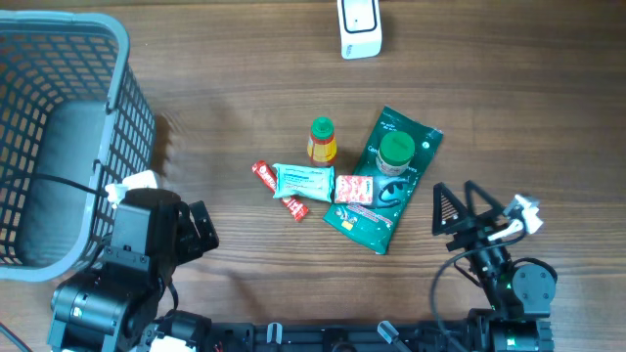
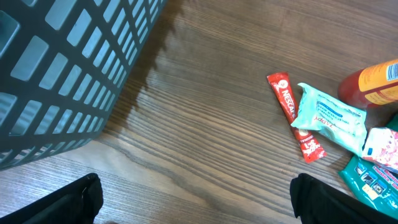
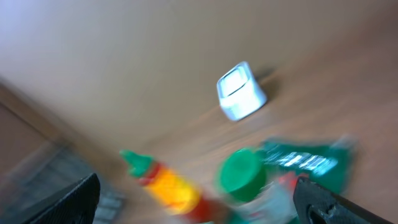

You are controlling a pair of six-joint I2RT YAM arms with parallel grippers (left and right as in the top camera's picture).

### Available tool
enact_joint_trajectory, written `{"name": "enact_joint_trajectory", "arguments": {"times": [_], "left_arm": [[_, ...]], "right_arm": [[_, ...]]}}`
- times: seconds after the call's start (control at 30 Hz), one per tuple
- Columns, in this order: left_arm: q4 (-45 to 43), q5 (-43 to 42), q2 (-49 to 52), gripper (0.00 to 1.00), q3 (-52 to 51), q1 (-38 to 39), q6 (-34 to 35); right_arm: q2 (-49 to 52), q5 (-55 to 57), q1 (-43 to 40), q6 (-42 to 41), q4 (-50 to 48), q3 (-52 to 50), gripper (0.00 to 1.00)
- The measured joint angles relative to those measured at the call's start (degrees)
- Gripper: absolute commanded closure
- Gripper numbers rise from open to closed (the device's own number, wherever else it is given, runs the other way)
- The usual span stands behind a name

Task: Scan the item barcode
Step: 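Swing the right gripper over the green-capped jar on the gloves pack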

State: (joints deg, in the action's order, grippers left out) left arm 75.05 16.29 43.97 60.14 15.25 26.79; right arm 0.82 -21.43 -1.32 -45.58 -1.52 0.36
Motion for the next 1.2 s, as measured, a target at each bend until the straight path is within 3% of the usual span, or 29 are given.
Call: {"name": "enact_joint_trajectory", "arguments": {"times": [0.13,0.27,0.4,0.53,0.77,1.0,1.2], "left_arm": [[0.00,-0.13,0.00,0.00,0.00,0.00,0.00],[0.02,-0.15,0.00,0.00,0.00,0.00,0.00],[0.00,-0.13,0.00,0.00,0.00,0.00,0.00],[0.00,-0.15,0.00,0.00,0.00,0.00,0.00],[0.00,-0.22,0.00,0.00,0.00,0.00,0.00],[0.04,-0.33,0.00,0.00,0.00,0.00,0.00],[0.04,-0.33,0.00,0.00,0.00,0.00,0.00]], "right_arm": [[0.00,-7.87,0.04,-23.19,0.00,0.00,0.00],[0.00,-13.35,0.04,-34.01,-0.04,0.00,0.00],[0.00,-17.90,0.04,-32.57,-1.05,0.00,0.01],[0.00,-19.23,0.04,-30.23,4.98,2.10,0.01],[2.14,-11.02,0.04,-18.73,37.99,21.07,0.00],[13.11,-1.18,0.04,-13.53,51.69,40.17,0.00],[29.00,2.27,0.04,-16.04,61.86,50.84,0.00]]}}
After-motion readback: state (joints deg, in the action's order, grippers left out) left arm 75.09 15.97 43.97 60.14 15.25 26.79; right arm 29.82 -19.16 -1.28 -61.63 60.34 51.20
